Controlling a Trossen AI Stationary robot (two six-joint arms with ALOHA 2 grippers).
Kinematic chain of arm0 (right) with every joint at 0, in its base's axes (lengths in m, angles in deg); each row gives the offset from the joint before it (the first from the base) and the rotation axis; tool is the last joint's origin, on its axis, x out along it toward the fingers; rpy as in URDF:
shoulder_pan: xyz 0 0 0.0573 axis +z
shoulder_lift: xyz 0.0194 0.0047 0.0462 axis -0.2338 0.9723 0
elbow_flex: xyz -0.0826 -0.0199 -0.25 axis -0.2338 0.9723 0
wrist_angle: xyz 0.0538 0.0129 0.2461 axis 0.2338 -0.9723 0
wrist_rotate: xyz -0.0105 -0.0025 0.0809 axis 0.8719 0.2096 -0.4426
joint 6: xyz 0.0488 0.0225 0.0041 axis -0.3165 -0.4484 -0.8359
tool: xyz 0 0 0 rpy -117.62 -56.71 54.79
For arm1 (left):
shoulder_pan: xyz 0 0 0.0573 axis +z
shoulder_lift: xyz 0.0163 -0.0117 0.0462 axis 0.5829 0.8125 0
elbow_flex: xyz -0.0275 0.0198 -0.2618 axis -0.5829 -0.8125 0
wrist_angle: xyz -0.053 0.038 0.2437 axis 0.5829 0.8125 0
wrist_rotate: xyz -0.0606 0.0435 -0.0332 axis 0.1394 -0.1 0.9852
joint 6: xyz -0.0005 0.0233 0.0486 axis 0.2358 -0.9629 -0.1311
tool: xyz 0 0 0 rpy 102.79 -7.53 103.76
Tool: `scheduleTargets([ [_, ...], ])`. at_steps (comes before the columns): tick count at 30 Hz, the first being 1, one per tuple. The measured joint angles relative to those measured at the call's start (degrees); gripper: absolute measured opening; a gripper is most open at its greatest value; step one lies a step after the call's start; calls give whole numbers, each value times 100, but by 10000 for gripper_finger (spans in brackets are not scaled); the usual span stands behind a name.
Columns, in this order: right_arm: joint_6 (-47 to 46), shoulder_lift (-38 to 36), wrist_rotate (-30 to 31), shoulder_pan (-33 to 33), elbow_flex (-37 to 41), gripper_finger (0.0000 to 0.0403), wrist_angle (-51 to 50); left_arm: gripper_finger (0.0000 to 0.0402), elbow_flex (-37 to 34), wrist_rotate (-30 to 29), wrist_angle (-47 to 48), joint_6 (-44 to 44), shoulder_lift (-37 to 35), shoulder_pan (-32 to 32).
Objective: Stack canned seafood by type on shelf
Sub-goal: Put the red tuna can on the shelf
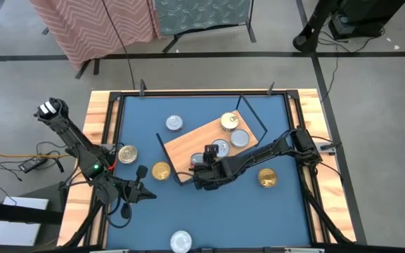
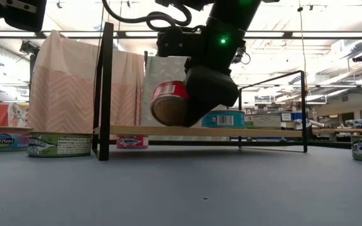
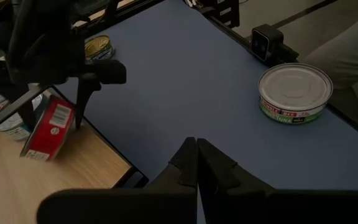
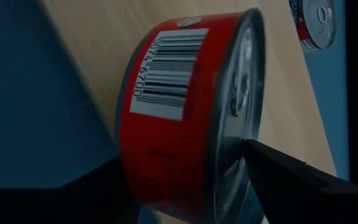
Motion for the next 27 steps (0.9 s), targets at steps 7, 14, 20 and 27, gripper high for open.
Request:
scheduleTargets([
  [7,-232,-7,-214,-7,0,278,-24,4,0,1,-2,2,0,2],
  [14,-397,-35,-504,-6,-345,285,-437,4,0,2,-2,2,0,1],
  [20,-393,-35,-502,-15,-607,295,-447,4,0,2,-7,14,-1,1],
  [27,-483,-35,-475,-26,-623,296,-484,4,0,54,-9,17,0,2],
])
